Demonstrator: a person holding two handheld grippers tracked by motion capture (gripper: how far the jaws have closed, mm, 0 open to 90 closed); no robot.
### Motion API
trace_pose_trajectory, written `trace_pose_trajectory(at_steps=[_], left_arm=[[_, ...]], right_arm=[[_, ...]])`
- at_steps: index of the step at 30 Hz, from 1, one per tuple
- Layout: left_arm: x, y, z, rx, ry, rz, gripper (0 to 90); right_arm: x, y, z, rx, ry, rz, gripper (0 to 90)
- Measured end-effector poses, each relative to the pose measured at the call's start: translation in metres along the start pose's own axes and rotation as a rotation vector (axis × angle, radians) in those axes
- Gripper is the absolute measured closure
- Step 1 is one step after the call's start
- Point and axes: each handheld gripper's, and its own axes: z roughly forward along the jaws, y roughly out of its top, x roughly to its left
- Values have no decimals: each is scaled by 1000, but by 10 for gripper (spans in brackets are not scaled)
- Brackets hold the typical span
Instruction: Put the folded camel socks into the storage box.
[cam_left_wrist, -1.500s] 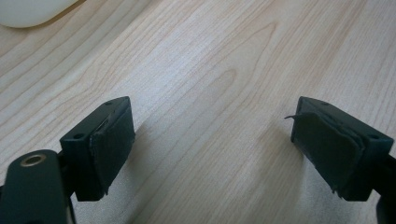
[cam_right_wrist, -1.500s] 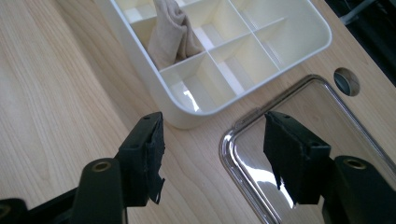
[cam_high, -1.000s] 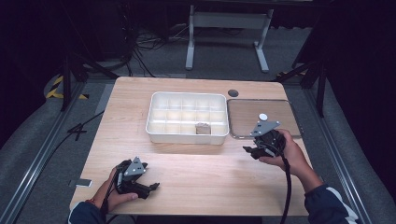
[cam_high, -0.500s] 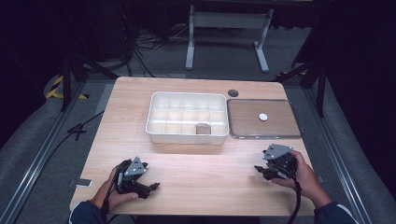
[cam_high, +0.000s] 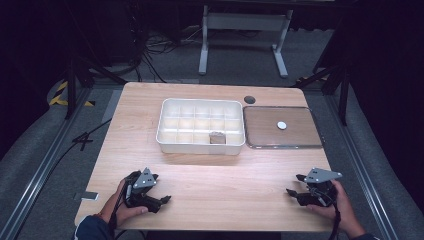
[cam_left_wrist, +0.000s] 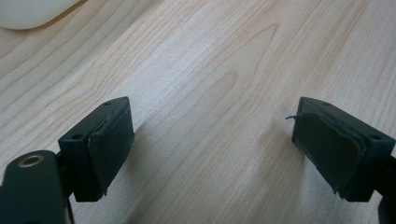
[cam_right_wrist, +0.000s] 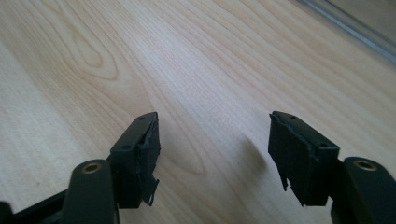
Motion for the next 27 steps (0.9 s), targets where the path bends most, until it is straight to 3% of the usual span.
trace_pose_trajectory(at_steps=[5,27], left_arm=[[0,0,0,0,-1,0,130],[1,0,0,1,-2,4,128]], right_arm=[[-4,-19,-2,-92,48,68,294],[-5,-20,-3,-85,20,93,264]])
